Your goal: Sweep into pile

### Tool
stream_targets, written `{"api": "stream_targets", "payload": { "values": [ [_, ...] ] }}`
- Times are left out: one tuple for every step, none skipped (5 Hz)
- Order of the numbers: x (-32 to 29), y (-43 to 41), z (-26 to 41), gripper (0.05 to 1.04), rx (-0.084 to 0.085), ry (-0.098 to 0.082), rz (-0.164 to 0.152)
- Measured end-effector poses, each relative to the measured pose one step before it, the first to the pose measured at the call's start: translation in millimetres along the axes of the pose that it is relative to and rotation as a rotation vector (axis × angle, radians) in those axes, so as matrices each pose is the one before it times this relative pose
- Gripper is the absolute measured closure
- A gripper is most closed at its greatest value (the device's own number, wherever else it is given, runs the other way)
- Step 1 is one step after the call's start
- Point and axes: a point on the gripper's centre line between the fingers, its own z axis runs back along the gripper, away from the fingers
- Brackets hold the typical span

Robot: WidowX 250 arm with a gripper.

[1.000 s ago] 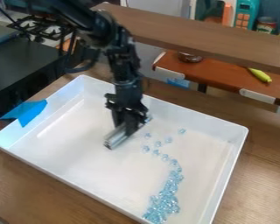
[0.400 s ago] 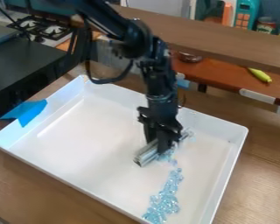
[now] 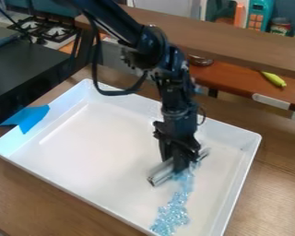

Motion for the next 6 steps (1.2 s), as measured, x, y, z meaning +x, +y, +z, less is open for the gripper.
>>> {"api": "stream_targets", "payload": {
  "values": [
    [-6.77,-17.69,-0.91,0.711,-0.0095,0.0020,-0.0358],
    [-4.82,-9.57,-1.48,0.711,-0.0093,0.0091,-0.0230],
    [-1.17,-1.81,-0.37,0.712,-0.0080,-0.0045,-0.0080],
    [-2.91,16.57,5.32,0.711,0.0099,-0.0284,0.0244],
    [-4.21,28.70,8.36,0.711,0.0374,-0.0485,0.0248],
    [-0.84,19.82,13.95,0.711,0.0392,-0.0637,0.0013]
  ]
}}
